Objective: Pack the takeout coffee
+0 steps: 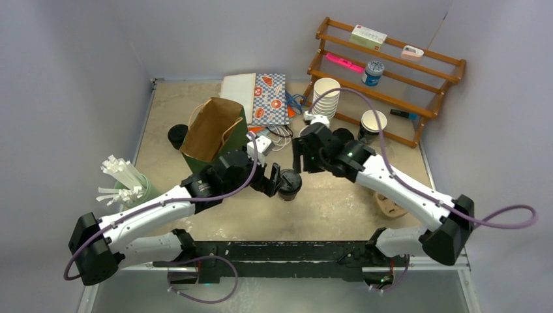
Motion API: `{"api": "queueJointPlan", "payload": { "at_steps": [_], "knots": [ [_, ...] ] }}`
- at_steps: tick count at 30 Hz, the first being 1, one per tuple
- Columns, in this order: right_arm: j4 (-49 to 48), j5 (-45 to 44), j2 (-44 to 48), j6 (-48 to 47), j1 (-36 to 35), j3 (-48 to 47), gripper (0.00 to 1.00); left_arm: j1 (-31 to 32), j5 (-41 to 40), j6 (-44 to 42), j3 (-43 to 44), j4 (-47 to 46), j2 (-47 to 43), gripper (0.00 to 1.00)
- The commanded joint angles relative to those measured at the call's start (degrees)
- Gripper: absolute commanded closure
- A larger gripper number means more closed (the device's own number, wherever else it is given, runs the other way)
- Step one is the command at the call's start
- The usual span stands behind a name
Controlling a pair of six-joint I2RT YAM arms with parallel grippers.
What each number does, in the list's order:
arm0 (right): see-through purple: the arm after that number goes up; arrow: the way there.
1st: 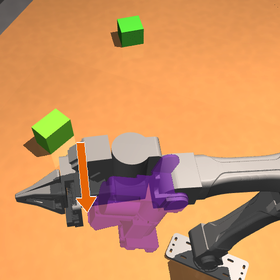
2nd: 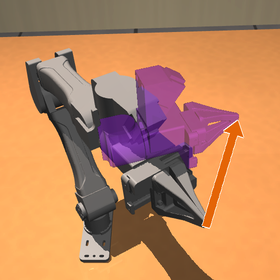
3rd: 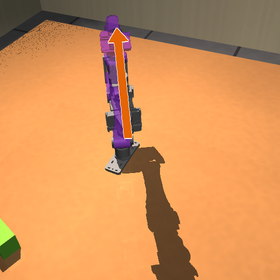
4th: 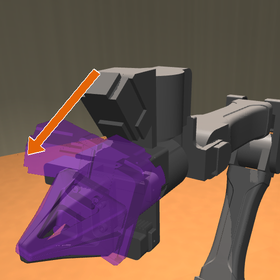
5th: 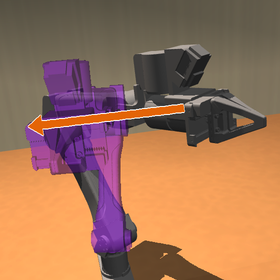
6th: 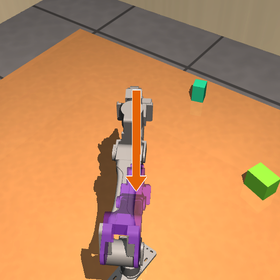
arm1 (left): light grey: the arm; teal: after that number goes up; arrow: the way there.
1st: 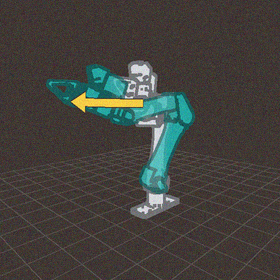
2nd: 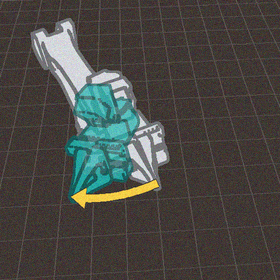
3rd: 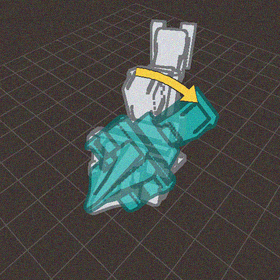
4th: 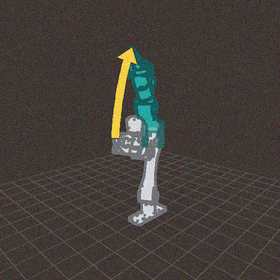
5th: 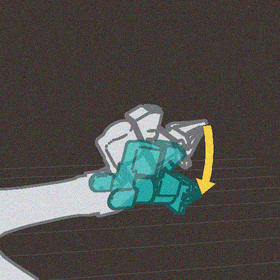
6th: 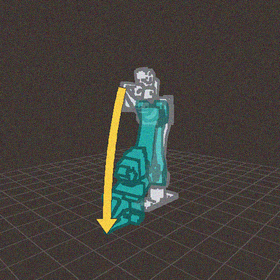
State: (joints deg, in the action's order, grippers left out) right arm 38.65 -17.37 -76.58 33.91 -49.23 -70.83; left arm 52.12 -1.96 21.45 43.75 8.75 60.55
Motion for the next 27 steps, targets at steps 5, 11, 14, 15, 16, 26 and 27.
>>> {"api": "queueJointPlan", "payload": {
  "at_steps": [5, 11, 14, 15, 16, 26, 27],
  "knots": [
    [-3.10, 11.19, 7.21, -1.59, 12.83, 5.51, 0.30, -0.33, 6.35, -17.36, 5.26, -2.81, 3.44, 0.10],
    [-6.07, 15.89, 8.41, -2.19, 14.95, 7.49, 0.33, -0.31, 10.65, -24.27, 17.19, 6.83, 13.38, 0.08],
    [-7.64, 16.35, 9.99, -1.54, 15.34, 9.04, 0.33, -0.27, 10.01, -25.64, 22.16, 12.32, 18.26, 0.07],
    [-8.08, 16.25, 10.41, -1.11, 15.54, 9.56, 0.33, -0.22, 9.95, -25.67, 23.08, 12.99, 19.10, 0.07],
    [-8.60, 15.85, 10.92, -0.35, 15.64, 10.14, 0.33, -0.26, 9.75, -25.42, 23.86, 13.55, 19.84, 0.07],
    [-16.10, 19.74, 12.85, 2.76, 18.54, 18.63, 0.41, 2.85, 3.33, -22.56, 30.41, 20.98, 27.05, 0.07],
    [-16.72, 20.90, 12.67, 2.70, 18.97, 19.04, 0.41, 3.22, 3.13, -22.33, 31.03, 21.78, 27.65, 0.07]
  ]
}}
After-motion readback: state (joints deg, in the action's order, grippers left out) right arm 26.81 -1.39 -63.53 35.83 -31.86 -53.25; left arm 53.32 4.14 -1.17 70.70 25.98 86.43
